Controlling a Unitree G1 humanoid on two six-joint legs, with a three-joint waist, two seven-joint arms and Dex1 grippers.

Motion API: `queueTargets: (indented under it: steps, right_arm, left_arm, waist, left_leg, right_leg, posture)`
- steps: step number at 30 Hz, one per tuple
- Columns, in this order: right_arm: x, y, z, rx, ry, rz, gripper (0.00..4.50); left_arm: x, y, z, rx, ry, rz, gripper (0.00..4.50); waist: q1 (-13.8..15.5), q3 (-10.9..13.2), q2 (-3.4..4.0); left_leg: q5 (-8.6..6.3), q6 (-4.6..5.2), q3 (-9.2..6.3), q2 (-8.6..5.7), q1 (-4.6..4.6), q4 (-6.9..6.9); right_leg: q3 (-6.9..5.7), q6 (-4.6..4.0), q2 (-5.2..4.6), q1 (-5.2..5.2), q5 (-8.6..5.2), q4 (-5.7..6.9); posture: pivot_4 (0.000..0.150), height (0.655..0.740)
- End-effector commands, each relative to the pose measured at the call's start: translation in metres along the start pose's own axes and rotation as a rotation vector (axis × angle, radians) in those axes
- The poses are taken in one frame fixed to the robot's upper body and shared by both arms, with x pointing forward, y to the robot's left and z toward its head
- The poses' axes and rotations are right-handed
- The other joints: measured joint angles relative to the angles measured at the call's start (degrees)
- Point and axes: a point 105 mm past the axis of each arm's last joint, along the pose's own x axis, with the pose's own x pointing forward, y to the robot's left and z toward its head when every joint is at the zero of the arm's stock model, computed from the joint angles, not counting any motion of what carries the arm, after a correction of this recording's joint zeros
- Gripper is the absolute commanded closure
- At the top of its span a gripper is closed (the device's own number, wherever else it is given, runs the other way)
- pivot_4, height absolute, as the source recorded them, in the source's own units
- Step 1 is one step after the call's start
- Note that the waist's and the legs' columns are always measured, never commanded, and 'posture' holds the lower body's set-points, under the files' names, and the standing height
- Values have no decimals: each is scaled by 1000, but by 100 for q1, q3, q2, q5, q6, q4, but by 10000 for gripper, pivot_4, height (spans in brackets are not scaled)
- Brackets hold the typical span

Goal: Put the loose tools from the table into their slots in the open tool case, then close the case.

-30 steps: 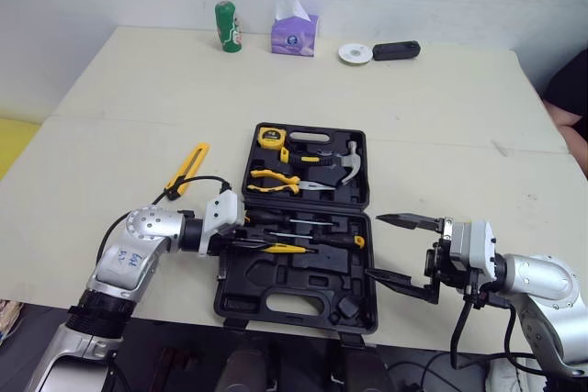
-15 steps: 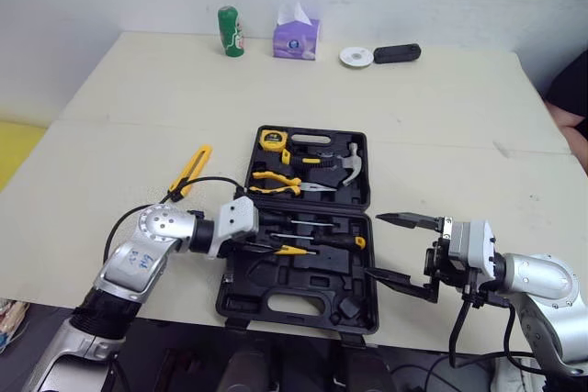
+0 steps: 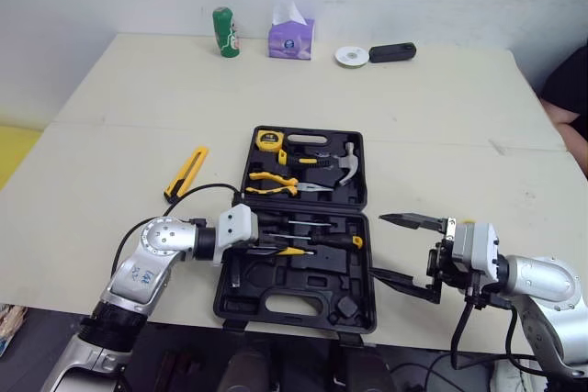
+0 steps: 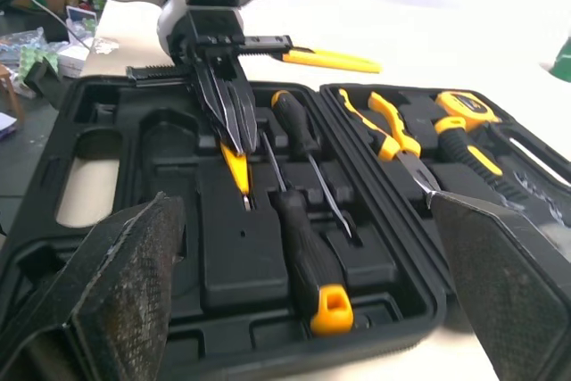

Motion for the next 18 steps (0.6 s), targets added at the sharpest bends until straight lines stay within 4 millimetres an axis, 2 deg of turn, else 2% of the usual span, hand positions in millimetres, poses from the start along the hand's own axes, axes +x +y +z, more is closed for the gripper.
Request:
queueTargets:
  steps: [1, 2, 3, 4, 5, 9, 10, 12, 15, 18]
  right_arm:
    - [-23, -15, 10, -87, 16, -69, 0]
    - [-32, -21, 11, -102, 38, -102, 0]
    - [-39, -24, 11, -112, 51, -124, 0]
    - [-53, -30, 10, -121, 83, -157, 0]
    - [-65, -34, 10, -126, 111, -180, 0]
    - [-115, -55, 10, -175, 190, -326, 0]
    - [-128, -61, 10, -195, 204, -382, 0]
    - [-151, -69, 8, -229, 235, -472, 0]
    - [-189, -71, -1, -260, 294, -625, 0]
    - [-218, -65, -12, -238, 343, -727, 0]
  left_arm:
    - [-25, 14, 25, 117, -85, 107, 38570]
    - [-34, 18, 28, 100, -95, 140, 36278]
    - [-41, 20, 30, 85, -102, 161, 32138]
    - [-53, 24, 29, 65, -94, 205, 26480]
    - [-64, 28, 27, 51, -84, 246, 22659]
    - [-111, 36, 9, 48, 3, 407, 3719]
    - [-125, 39, 4, 39, 16, 466, 432]
    - [-151, 45, -5, 33, 47, 582, 118]
    - [-204, 59, -17, 8, 61, 866, 118]
    - [-249, 54, -41, -17, 162, 1054, 118]
  waist:
    - [1, 10, -7]
    - [0, 12, -9]
    - [0, 14, -11]
    - [1, 14, -12]
    - [1, 15, -12]
    - [-7, 25, -14]
    - [-13, 25, -14]
    - [-13, 28, -16]
    - [-11, 31, -18]
    - [-6, 31, -18]
  left_leg:
    - [2, 4, 0, 0, 0, 1]
    - [2, 4, 1, 0, -2, 1]
    - [2, 4, 1, 0, -2, 1]
    - [2, 4, 1, 0, -2, 1]
    - [2, 4, 1, 0, -3, 0]
    - [4, 13, 1, 0, -2, -6]
    - [3, 11, 3, 0, -2, -6]
    - [-3, 3, 5, 0, -1, -5]
    - [-4, 0, 6, 0, -1, -14]
    - [-2, -3, 9, -1, 0, -40]
  right_leg:
    - [0, 0, 0, 0, 0, 0]
    - [0, 0, 0, -1, 0, 0]
    - [0, 0, 0, -1, 0, 0]
    - [0, 0, 0, -1, 0, -1]
    - [0, 0, 0, -1, 0, -1]
    - [-2, 0, 2, 0, 0, -7]
    - [-1, 0, 2, 0, 0, -8]
    - [0, 2, 1, 0, 1, -10]
    - [2, 1, 0, -6, 1, -11]
    - [2, 1, 0, -11, 1, -20]
  posture:
    - [1500, 7400]
    - [1500, 7400]
    - [1500, 7400]
    - [1500, 7400]
    - [1500, 7400]
    - [1500, 7400]
    - [1500, 7400]
    - [1500, 7400]
    - [1500, 7400]
    - [1500, 7400]
